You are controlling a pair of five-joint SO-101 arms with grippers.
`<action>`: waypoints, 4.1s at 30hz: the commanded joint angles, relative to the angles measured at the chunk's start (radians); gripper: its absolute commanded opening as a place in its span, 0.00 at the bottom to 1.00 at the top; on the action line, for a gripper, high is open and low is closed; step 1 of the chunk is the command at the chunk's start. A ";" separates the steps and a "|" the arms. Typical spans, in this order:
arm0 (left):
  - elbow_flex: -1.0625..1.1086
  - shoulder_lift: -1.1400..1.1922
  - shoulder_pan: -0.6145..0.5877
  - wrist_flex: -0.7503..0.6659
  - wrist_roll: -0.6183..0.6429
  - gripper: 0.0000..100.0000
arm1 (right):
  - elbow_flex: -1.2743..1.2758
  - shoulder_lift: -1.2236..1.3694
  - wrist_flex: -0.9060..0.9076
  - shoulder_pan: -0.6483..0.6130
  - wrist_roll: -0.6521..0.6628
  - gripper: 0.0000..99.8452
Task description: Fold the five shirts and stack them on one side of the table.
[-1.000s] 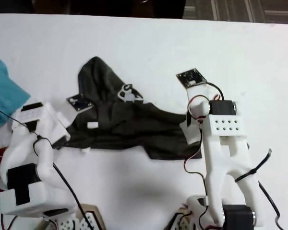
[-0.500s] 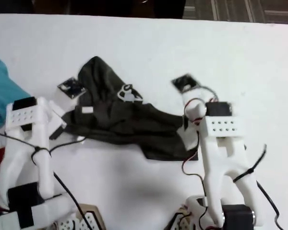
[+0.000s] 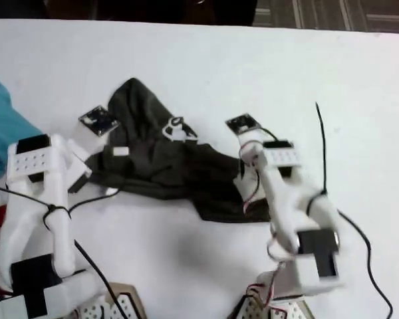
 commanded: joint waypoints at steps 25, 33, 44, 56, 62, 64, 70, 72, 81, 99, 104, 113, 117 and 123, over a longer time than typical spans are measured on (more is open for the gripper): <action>-0.033 -0.046 0.011 0.003 0.006 0.03 | -1.316 0.575 0.714 0.093 -0.074 0.37; -0.033 -0.046 0.011 0.003 0.006 0.03 | -0.914 0.360 0.665 0.031 -0.071 0.35; -0.033 -0.046 0.011 0.003 0.005 0.03 | -0.265 0.071 0.242 -0.047 -0.072 0.35; -0.033 -0.046 0.011 0.003 -0.002 0.03 | -0.199 0.193 0.196 -0.085 -0.126 0.35; -0.035 -0.046 0.011 0.002 -0.002 0.03 | -0.186 0.081 0.243 -0.087 -0.124 0.34; -0.035 -0.046 0.011 0.002 -0.002 0.03 | -0.164 0.047 0.265 -0.087 -0.097 0.34; -0.035 -0.046 0.012 0.002 0.002 0.03 | -0.104 0.030 0.240 -0.088 -0.078 0.35; -0.035 -0.046 0.012 0.002 0.002 0.03 | -0.098 0.045 0.219 -0.110 -0.078 0.35; -0.035 -0.046 0.008 0.002 0.000 0.03 | -0.121 0.208 0.133 -0.209 -0.084 0.26; -0.042 -0.054 0.014 0.006 0.006 0.03 | -0.275 -0.251 0.217 -0.036 0.040 0.02; -0.101 -0.054 0.029 0.054 0.011 0.03 | -0.279 -0.446 0.226 -0.033 0.037 0.02; -0.469 -0.055 0.040 0.296 0.190 0.03 | -0.281 -0.568 0.025 0.036 0.035 0.02; -0.648 -0.055 0.063 0.374 0.275 0.03 | -0.281 -0.575 -0.056 0.085 0.035 0.02; -0.954 -0.055 0.133 0.537 0.391 0.03 | -0.390 -0.636 -0.051 0.134 0.035 0.02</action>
